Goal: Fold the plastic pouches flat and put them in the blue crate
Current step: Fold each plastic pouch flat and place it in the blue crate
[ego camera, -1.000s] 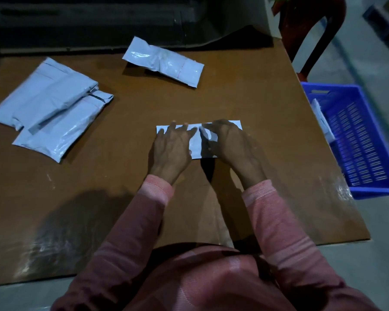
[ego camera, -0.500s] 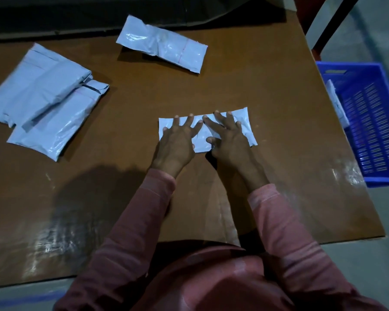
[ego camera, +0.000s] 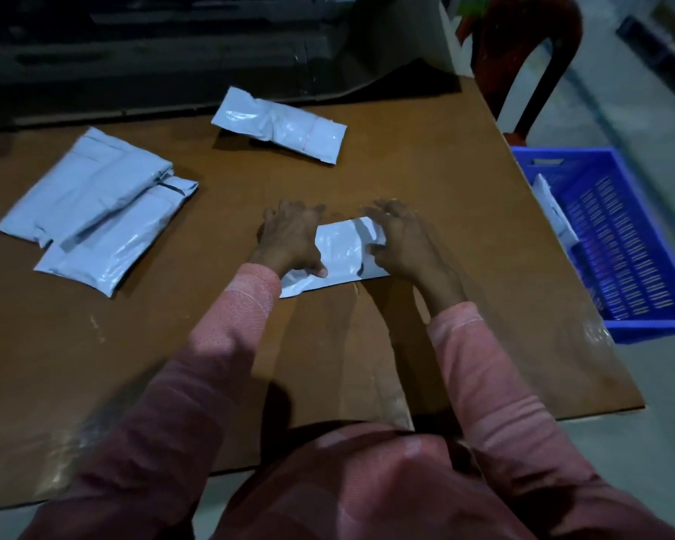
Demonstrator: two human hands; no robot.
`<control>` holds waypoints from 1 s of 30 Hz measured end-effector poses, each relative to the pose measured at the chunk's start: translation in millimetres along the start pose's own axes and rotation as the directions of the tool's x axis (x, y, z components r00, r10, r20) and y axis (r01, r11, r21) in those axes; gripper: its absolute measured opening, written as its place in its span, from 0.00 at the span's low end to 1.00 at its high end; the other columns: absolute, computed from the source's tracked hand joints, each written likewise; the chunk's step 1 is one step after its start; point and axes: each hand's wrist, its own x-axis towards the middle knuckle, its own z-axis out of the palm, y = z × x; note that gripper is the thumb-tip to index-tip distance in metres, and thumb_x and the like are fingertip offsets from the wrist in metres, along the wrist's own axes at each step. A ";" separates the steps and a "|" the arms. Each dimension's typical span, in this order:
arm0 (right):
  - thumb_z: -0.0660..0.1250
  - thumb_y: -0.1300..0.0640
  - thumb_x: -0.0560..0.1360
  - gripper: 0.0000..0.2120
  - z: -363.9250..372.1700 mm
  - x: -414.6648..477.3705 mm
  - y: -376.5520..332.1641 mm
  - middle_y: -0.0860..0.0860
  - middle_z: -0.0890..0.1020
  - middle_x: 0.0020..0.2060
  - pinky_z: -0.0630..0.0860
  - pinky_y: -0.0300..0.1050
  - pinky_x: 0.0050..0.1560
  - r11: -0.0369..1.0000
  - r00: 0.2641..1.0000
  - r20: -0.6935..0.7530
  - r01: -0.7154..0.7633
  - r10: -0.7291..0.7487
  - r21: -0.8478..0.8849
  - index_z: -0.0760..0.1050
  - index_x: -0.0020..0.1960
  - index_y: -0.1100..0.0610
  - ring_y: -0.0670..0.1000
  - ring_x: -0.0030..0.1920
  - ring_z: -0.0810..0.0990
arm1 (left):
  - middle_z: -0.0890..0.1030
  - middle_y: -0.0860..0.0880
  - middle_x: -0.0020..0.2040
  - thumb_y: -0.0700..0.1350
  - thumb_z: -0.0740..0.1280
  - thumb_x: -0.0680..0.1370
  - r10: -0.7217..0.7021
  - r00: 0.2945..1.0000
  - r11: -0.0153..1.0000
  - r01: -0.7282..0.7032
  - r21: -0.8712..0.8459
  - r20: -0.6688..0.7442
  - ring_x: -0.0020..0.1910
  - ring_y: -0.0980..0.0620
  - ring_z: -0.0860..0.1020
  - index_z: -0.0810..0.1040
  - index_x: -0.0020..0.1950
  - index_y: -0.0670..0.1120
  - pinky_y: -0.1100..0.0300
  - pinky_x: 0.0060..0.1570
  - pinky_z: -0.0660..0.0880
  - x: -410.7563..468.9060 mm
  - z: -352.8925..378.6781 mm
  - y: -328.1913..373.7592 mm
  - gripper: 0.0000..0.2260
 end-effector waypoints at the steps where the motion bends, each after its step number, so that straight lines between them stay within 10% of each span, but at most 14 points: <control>1: 0.75 0.51 0.73 0.36 -6.8 1.0 2.4 0.52 0.65 0.78 0.60 0.59 0.76 1.000 1.000 0.014 -0.012 0.012 -0.020 0.66 0.78 0.47 0.57 0.77 0.63 | 0.77 0.43 0.61 0.56 0.85 0.59 0.016 1.000 1.000 -0.016 -0.001 -0.002 0.64 0.40 0.70 0.74 0.68 0.50 0.43 0.62 0.68 0.5 -2.3 -1.8 0.41; 6: 0.79 0.45 0.68 0.39 -32.7 0.1 12.7 0.49 0.74 0.72 0.69 0.61 0.71 0.995 0.994 0.065 -0.086 0.082 0.059 0.68 0.75 0.42 0.56 0.69 0.73 | 0.77 0.48 0.50 0.49 0.86 0.59 0.099 0.993 0.992 -0.103 -0.074 -0.063 0.57 0.44 0.72 0.81 0.49 0.48 0.49 0.53 0.68 -0.1 -20.6 -2.6 0.24; 9: 0.79 0.50 0.68 0.22 -44.1 0.0 18.2 0.50 0.84 0.57 0.81 0.52 0.51 0.990 0.995 0.066 -0.083 0.076 0.117 0.81 0.61 0.46 0.54 0.54 0.82 | 0.81 0.50 0.46 0.44 0.85 0.59 0.113 0.993 0.983 -0.119 -0.139 -0.045 0.50 0.47 0.77 0.80 0.48 0.46 0.51 0.50 0.69 -2.2 -33.8 -0.1 0.22; 16: 0.77 0.47 0.69 0.10 -62.4 -16.7 22.7 0.46 0.81 0.37 0.74 0.47 0.37 0.995 0.992 -0.114 -0.034 0.045 0.096 0.79 0.43 0.49 0.51 0.41 0.79 | 0.75 0.47 0.32 0.44 0.81 0.68 0.138 0.986 0.985 -0.147 -0.092 -0.097 0.33 0.49 0.72 0.76 0.36 0.43 0.56 0.31 0.63 -3.3 -59.3 5.5 0.14; 30: 0.71 0.53 0.70 0.06 -117.0 -105.8 53.8 0.51 0.85 0.40 0.75 0.53 0.46 0.967 0.790 -0.573 -0.255 0.220 0.019 0.84 0.46 0.50 0.58 0.47 0.82 | 0.83 0.49 0.51 0.43 0.72 0.77 0.551 0.695 0.834 -0.447 0.324 -0.461 0.55 0.46 0.75 0.84 0.56 0.51 0.48 0.62 0.66 6.8 -103.9 126.9 0.09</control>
